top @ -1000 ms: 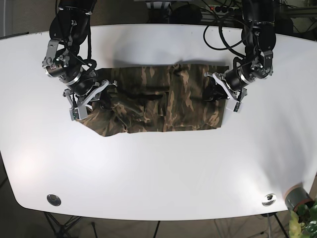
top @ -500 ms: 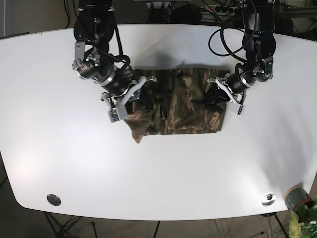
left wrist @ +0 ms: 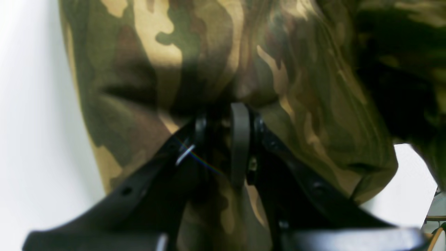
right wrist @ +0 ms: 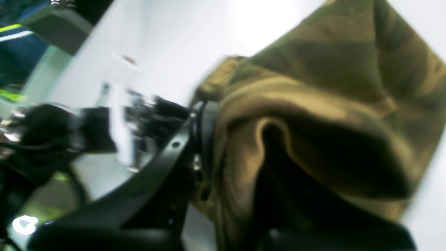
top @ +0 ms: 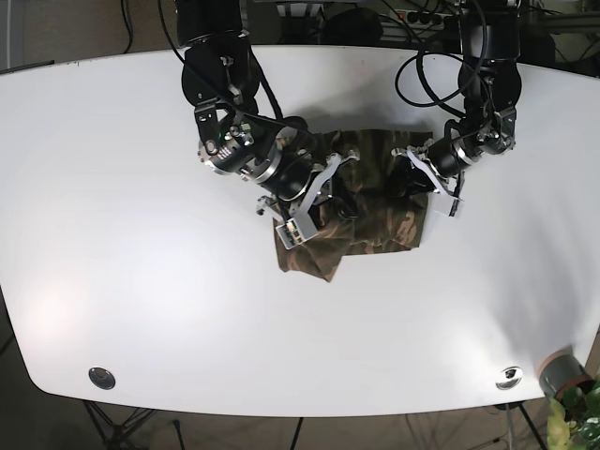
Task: Fold the T-shirt properly
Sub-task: 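Fold the strip end with the right gripper toward the left gripper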
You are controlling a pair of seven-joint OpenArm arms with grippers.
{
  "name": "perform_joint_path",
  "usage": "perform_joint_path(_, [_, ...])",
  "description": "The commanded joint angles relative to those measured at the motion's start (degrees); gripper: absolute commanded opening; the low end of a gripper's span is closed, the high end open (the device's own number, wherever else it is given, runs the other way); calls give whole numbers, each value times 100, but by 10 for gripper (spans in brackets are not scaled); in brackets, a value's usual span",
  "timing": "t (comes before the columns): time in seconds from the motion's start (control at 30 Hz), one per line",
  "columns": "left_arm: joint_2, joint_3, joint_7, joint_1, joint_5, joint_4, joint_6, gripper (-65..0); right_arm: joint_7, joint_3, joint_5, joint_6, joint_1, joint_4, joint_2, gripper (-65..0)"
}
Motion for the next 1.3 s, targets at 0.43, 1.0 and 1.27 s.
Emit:
perform_joint_path(0.43, [-9, 31, 313, 72, 290, -9, 102, -569, 592, -965, 227, -283, 730, -1029, -99, -621])
perform_joint_path(1.0, [-9, 23, 313, 72, 282, 9, 102, -569, 521, -1000, 227, -1056, 845, -853, -99, -141])
perform_joint_path(1.27, [-9, -13, 313, 63, 246, 167, 94, -569, 521, -965, 236, -1012, 291, 167, 93, -141])
